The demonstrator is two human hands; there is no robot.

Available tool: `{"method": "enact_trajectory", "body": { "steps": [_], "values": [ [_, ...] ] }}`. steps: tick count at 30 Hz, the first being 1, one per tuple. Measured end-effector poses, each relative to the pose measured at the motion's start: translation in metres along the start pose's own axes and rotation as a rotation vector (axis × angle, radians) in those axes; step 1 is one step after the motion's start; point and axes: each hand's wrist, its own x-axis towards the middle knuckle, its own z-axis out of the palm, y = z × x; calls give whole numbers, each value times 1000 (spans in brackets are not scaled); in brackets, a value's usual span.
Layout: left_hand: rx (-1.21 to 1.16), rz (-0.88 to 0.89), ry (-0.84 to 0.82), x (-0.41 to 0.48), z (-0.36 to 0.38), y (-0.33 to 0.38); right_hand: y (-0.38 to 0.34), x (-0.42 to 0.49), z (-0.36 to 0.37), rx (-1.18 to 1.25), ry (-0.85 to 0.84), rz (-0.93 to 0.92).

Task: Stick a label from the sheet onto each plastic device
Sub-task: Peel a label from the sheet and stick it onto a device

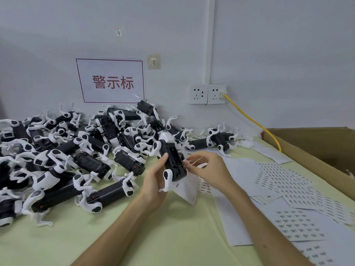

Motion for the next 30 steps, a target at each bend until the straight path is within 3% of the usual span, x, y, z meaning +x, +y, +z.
{"method": "enact_trajectory", "body": {
  "steps": [6,21,30],
  "values": [
    [-51,37,14,-2,-5,6,-9,-2,9,25,77,-157],
    [35,-15,14,-6,2,10,-14,-3,9,-25,233,-206],
    [75,18,-6,-8,4,12,-16,-6,10,-62,229,-196]
  ]
}}
